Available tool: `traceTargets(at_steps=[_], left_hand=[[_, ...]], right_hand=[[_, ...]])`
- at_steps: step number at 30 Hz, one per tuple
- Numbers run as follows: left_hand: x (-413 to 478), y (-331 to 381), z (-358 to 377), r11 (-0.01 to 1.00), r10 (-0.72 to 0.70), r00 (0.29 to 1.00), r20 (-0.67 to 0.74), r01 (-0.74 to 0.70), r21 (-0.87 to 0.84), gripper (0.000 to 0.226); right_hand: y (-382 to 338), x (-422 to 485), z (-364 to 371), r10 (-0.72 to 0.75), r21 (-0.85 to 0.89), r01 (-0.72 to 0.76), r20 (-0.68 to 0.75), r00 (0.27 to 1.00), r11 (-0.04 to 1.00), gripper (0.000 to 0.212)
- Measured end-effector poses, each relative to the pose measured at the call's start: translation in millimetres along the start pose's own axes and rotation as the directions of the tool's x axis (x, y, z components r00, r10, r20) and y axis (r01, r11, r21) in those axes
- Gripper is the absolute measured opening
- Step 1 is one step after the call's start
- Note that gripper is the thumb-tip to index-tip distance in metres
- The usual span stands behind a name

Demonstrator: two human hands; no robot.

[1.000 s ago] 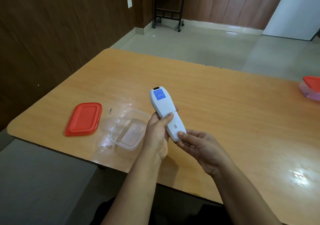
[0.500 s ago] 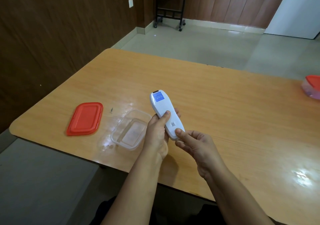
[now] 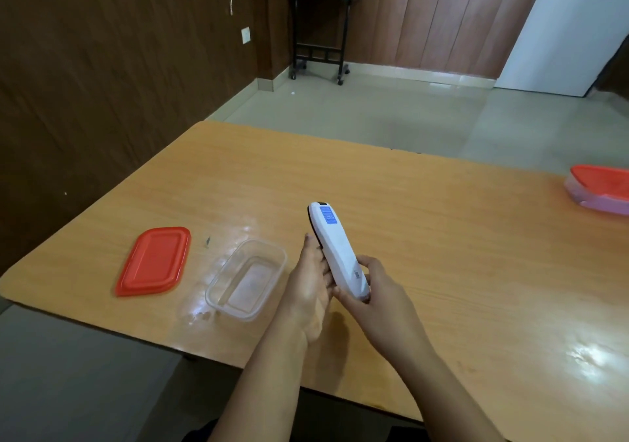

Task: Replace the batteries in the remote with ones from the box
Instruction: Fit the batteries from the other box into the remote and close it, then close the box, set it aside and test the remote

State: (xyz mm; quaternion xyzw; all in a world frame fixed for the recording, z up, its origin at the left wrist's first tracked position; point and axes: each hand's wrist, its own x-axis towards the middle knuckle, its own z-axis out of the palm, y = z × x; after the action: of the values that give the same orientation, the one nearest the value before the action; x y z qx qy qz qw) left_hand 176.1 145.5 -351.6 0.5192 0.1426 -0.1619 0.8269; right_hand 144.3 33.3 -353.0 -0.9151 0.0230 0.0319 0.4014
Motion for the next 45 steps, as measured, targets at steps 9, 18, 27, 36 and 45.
traceTargets(at_steps=[9, 18, 27, 36, 45], left_hand=[[-1, 4, 2, 0.999, -0.005, 1.000, -0.030, 0.004, -0.046, 0.058], [-6, 6, -1, 0.997, -0.009, 0.998, -0.060, 0.004, -0.073, 0.047], [-13, 8, 0, 0.999, 0.012, 0.998, -0.068, -0.014, -0.034, 0.038], [-28, 34, -34, 0.847, 0.499, 0.843, -0.204, -0.423, 0.323, 0.022], [-22, 41, -182, 0.417, 0.632, 0.612, -0.475, 0.248, 0.875, 0.072]], right_hand=[[26, 36, -34, 0.339, 0.730, -0.370, 0.199, 0.919, 0.575, 0.028], [39, 46, -45, 0.455, 0.745, -0.520, 0.324, 0.830, 0.418, 0.039], [44, 44, -30, 0.475, 0.276, -0.489, 0.122, 0.872, 0.827, 0.032], [6, 28, -5, 0.082, -0.258, -0.097, -0.069, 0.994, 0.961, 0.039], [-39, 27, 56, -0.117, -0.324, 0.171, 0.179, 0.977, 0.931, 0.031]])
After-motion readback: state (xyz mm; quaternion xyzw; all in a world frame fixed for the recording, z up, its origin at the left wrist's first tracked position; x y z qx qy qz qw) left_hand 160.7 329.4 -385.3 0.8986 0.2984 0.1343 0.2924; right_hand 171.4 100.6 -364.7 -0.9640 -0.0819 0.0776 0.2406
